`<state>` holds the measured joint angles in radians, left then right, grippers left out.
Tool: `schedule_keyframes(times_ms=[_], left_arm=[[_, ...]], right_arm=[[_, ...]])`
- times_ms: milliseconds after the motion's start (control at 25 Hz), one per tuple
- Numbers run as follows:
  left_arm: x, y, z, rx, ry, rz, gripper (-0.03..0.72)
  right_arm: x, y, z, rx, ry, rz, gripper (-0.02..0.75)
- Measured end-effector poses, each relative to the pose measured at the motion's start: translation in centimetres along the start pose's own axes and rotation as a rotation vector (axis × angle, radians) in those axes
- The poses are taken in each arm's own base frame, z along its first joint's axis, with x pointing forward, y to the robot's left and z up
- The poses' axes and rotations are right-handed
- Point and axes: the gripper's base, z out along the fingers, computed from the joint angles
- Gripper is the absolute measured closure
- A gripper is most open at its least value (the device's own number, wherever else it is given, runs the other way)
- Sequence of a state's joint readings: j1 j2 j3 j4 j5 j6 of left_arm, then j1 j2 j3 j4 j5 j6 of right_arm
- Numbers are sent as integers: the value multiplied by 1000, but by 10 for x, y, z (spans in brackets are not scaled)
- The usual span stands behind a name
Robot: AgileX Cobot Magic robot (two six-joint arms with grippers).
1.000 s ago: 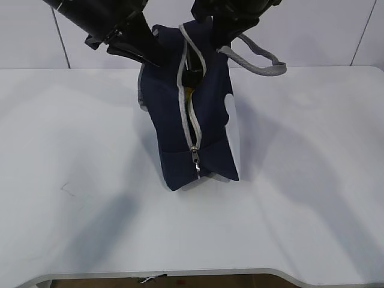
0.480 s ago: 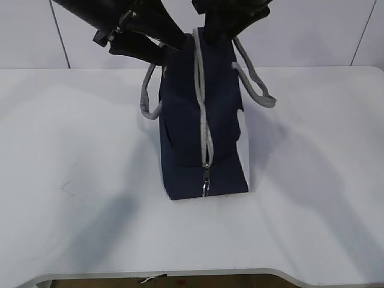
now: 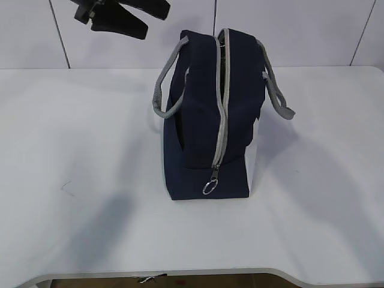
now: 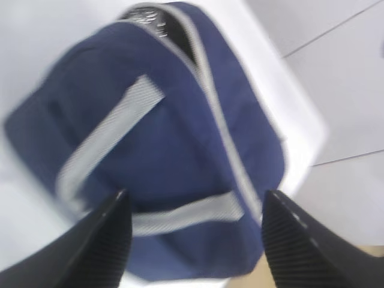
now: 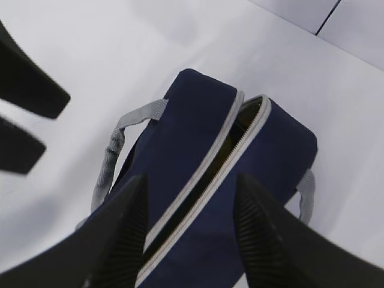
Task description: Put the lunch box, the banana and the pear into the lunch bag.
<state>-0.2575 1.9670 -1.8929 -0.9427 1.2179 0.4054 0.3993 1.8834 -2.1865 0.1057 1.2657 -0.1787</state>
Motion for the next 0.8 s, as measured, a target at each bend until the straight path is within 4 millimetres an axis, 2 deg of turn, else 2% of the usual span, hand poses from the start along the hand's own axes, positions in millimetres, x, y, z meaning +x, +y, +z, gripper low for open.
schedule_keyframes(times_ms=[200,320,480,680,800], left_arm=[[2,-13,-31,-142,-8,72,189],[9,-26,-58,-314,2,131,212],[15,-49,-93,-455,-40,165,224],[26,-75,-121,-510,-101,176,236],[38,-85,-130,-512,-109,176,256]], right_arm=[[15,6,-34,-5,-11,26,342],[32,11,-54,-9,3,37,343],[60,17,-75,-14,28,44,351],[99,25,-86,-24,71,56,393],[122,28,-88,-12,6,60,415]])
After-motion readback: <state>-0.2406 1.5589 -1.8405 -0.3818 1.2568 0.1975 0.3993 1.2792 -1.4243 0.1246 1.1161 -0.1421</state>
